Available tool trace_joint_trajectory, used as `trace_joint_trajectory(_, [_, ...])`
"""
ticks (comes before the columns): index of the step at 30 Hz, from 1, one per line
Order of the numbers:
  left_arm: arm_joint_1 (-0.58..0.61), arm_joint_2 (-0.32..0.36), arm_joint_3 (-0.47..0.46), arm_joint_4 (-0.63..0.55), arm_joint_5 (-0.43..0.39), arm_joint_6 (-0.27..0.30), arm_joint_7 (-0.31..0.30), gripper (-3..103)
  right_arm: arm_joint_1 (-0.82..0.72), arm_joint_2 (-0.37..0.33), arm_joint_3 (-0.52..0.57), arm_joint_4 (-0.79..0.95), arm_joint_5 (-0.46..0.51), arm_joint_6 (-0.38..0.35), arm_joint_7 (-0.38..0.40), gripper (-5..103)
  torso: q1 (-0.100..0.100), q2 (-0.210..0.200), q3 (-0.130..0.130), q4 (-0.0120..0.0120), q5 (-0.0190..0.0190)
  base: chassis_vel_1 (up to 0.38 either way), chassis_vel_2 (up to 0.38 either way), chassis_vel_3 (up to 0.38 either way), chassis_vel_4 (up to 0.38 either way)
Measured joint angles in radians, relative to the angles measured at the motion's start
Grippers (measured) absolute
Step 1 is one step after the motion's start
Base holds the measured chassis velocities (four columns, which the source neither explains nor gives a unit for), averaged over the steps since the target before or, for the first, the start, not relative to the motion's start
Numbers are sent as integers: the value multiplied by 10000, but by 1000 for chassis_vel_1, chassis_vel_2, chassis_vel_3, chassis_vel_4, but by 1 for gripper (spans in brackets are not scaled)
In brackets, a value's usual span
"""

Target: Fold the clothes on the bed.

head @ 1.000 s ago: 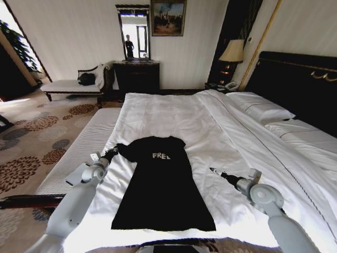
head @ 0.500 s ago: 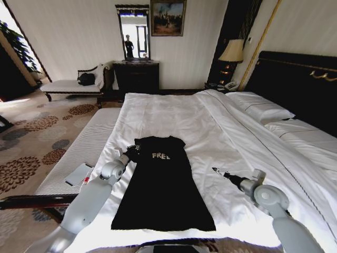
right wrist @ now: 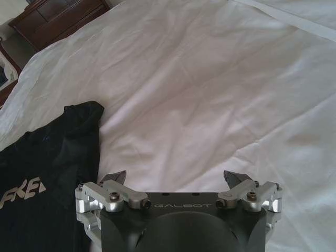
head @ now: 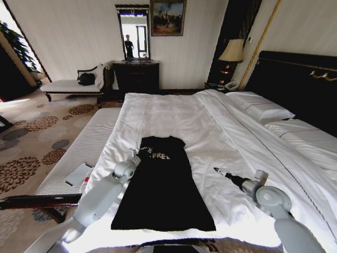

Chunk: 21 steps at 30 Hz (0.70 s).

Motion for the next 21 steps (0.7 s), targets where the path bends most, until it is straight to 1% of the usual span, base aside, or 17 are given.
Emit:
trace_joint_trajectory(8, [-184,-359,244,260,157,-8,1,0,6,-17,-15,4,2,6,-4,100,0,1,0,-4,0,0,0,0,0])
trace_joint_trajectory(14, [-193,-338,442,375,183,-8,1,0,20,-21,-25,20,11,12,-2,100,0,0,-1,-4,-1,0,0,0,0])
trace_joint_trajectory(15, [-129,-298,416,373,129,33,1,-3,20,-22,-28,20,13,9,-2,100,0,0,0,-4,0,0,0,0,0])
trace_joint_trajectory(16, [-25,-255,342,337,56,113,1,1,22,-24,-43,20,9,9,-6,100,0,0,0,-3,-1,0,0,0,0])
trace_joint_trajectory(19, [210,-155,178,160,6,201,0,1,64,-28,-107,1,3,10,-15,100,0,0,0,0,-1,0,0,0,0])
trace_joint_trajectory(20, [319,-97,115,53,16,214,0,12,96,-28,-142,-19,-2,12,-17,100,0,0,0,0,-1,0,0,0,0])
trace_joint_trajectory(21, [461,-10,40,-113,70,220,0,18,147,-28,-203,-48,-10,13,-17,100,0,0,0,0,-2,0,0,0,0])
